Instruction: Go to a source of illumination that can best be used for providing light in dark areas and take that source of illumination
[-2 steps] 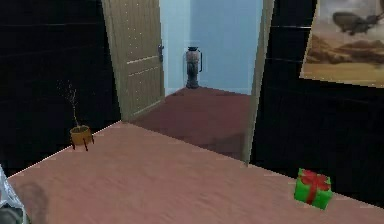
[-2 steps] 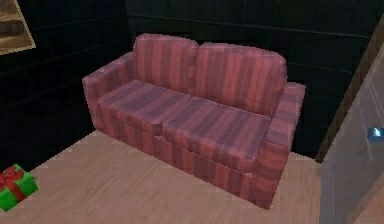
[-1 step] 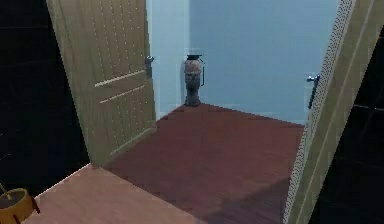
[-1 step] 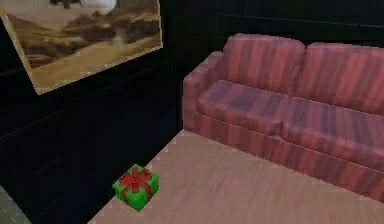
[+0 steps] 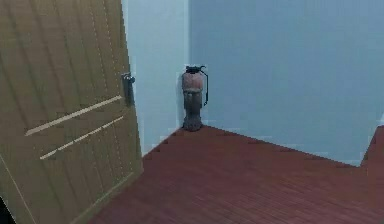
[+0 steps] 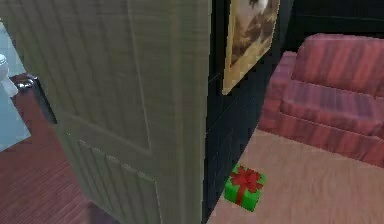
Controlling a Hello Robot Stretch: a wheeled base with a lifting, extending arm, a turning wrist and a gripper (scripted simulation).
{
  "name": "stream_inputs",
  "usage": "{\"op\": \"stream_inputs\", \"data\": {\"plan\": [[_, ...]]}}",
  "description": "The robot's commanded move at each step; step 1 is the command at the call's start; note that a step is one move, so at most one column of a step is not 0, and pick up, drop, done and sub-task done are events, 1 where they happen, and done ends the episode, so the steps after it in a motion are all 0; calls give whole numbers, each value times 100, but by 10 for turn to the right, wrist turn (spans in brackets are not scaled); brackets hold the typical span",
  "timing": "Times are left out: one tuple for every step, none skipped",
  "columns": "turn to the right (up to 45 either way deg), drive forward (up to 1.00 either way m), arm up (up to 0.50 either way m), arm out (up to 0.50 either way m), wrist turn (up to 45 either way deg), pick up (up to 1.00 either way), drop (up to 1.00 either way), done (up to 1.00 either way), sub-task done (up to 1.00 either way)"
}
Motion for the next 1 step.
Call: {"op": "stream_inputs", "data": {"plan": [[300,0,0,0,0,0,0,0,0]]}}
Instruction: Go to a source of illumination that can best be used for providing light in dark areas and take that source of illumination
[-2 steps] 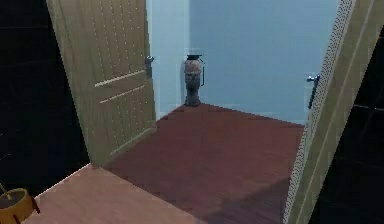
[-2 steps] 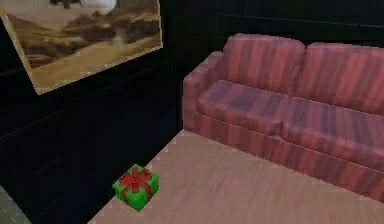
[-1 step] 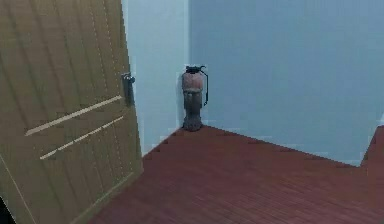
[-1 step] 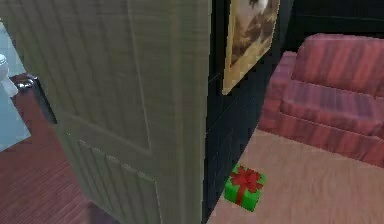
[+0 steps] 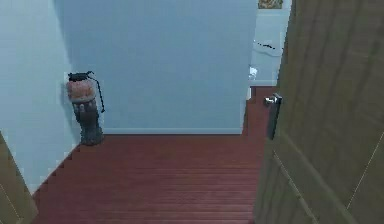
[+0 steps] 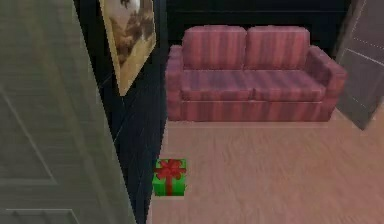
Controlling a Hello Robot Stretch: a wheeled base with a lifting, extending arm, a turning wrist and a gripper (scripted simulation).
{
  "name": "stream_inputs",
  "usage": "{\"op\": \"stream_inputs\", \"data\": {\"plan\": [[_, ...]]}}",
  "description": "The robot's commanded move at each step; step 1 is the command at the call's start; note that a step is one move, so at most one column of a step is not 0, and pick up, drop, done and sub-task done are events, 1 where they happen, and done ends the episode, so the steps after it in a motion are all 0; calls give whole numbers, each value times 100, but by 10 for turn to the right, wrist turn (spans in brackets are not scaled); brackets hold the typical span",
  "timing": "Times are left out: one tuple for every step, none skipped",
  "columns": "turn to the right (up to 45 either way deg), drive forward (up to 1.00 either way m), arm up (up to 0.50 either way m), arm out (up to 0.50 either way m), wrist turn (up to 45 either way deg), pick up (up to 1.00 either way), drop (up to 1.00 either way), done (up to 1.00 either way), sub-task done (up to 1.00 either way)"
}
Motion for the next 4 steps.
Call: {"op": "stream_inputs", "data": {"plan": [[0,100,0,0,0,0,0,0,0],[0,30,0,0,0,0,0,0,0],[420,0,0,0,0,0,0,0,0],[0,40,0,0,0,0,0,0,0]]}}
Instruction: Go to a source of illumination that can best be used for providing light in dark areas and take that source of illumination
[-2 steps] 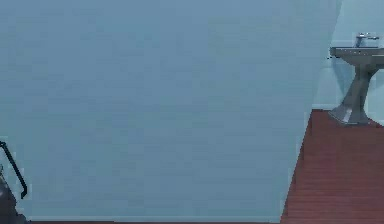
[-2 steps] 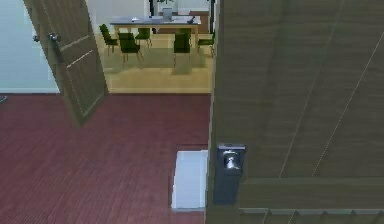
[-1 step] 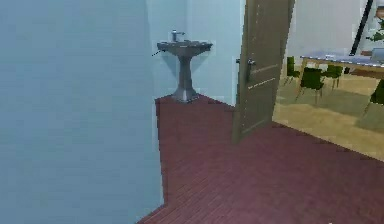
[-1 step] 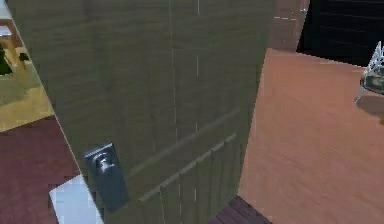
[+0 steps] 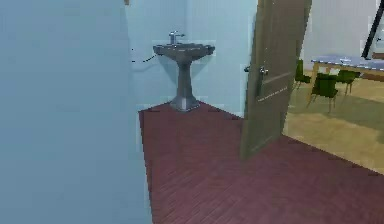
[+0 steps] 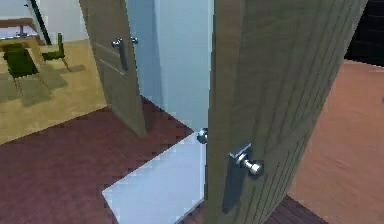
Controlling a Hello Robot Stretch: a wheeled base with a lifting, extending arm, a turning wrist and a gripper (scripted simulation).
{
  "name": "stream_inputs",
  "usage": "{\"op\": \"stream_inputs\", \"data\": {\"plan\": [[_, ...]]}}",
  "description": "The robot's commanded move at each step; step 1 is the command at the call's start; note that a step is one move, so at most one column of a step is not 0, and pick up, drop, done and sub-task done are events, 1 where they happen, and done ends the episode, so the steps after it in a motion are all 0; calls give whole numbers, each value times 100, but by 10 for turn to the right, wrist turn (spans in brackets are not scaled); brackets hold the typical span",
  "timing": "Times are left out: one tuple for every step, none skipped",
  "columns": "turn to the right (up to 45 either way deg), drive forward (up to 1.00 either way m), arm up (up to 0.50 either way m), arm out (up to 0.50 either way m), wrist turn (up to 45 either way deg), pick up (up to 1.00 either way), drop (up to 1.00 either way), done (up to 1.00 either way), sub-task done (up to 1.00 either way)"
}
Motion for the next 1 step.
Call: {"op": "stream_inputs", "data": {"plan": [[450,0,0,0,0,0,0,0,0]]}}
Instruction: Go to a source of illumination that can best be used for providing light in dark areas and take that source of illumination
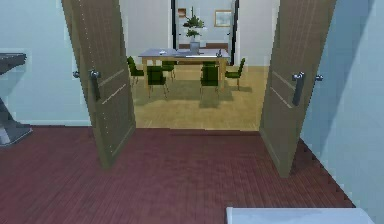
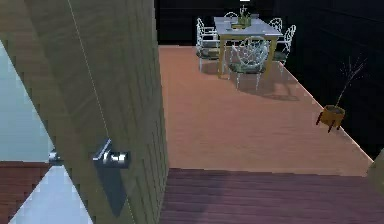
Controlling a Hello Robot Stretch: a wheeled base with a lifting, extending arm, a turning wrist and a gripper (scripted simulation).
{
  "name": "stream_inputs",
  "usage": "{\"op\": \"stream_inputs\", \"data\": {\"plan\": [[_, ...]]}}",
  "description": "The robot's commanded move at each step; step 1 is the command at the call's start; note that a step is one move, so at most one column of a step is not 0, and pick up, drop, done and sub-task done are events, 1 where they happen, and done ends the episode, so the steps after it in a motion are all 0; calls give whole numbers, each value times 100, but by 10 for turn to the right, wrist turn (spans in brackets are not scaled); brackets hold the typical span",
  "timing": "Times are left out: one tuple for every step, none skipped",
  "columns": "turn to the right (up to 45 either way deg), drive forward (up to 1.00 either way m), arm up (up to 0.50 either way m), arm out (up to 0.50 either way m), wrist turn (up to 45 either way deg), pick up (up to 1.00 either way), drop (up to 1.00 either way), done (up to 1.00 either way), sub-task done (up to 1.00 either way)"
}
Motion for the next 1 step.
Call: {"op": "stream_inputs", "data": {"plan": [[0,50,0,0,0,0,0,0,0]]}}
